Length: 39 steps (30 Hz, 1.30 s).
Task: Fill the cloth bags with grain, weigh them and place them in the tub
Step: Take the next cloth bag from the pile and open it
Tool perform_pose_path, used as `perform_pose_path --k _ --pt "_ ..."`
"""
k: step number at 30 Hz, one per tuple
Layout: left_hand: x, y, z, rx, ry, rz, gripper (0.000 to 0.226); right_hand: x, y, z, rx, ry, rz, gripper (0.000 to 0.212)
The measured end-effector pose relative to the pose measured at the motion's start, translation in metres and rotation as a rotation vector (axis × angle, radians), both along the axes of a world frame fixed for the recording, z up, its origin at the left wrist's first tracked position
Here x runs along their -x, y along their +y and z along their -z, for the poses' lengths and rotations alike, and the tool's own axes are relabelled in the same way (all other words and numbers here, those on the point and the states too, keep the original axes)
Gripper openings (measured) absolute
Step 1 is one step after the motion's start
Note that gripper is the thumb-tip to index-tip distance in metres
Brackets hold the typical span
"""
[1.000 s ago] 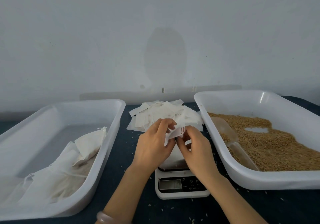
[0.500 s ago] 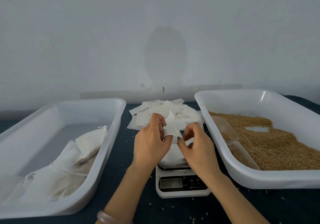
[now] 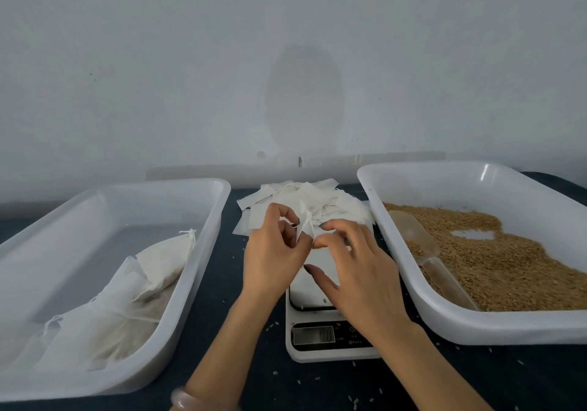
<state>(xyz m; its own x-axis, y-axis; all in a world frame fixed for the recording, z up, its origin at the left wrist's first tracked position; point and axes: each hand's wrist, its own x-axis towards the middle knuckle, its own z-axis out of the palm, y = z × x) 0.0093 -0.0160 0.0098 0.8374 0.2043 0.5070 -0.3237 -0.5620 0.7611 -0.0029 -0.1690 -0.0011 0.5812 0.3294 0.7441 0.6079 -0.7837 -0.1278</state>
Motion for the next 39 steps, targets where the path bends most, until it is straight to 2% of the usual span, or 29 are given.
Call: perform_pose_path --k 2,6,11,15,18,21,25,28,31,33,39 --pt "0.001 -0.001 0.000 -0.021 0.009 0.000 0.024 0.001 0.001 -0.002 -0.014 -0.035 -0.012 0.048" --pt "0.001 -0.001 0.000 -0.052 0.042 0.005 0.032 0.002 0.003 -0.003 0.092 -0.036 0.039 0.055" --pt "0.001 -0.006 -0.001 -0.003 0.022 0.036 0.032 0.000 -0.001 -0.003 0.088 0.019 0.152 0.047" --pt "0.004 -0.007 -0.006 0.082 0.002 0.092 0.027 -0.002 -0.006 -0.003 0.118 0.043 0.131 0.040" --pt "0.007 -0.006 -0.011 0.010 0.022 0.084 0.023 -0.001 -0.005 -0.003 0.089 0.012 0.102 0.024" --pt "0.011 0.002 -0.018 -0.047 0.030 0.219 0.041 0.000 -0.004 -0.002 0.037 -0.049 0.070 0.021" --pt "0.017 0.018 -0.023 -0.085 0.233 0.547 0.065 0.000 -0.003 -0.004 0.036 -0.065 0.013 0.026" --pt "0.015 0.022 -0.021 -0.224 0.309 0.566 0.077 0.000 -0.003 -0.005 0.068 -0.095 -0.009 0.023" --pt "0.008 0.022 -0.015 -0.318 0.271 0.474 0.070 0.000 -0.003 -0.005 0.080 -0.101 -0.027 0.017" --pt "0.005 0.023 -0.011 -0.348 0.211 0.378 0.057 0.000 -0.003 -0.006 0.105 -0.116 -0.030 0.014" --pt "0.000 0.029 -0.004 -0.302 0.136 0.302 0.030 0.002 -0.004 -0.012 0.104 -0.129 -0.044 0.016"
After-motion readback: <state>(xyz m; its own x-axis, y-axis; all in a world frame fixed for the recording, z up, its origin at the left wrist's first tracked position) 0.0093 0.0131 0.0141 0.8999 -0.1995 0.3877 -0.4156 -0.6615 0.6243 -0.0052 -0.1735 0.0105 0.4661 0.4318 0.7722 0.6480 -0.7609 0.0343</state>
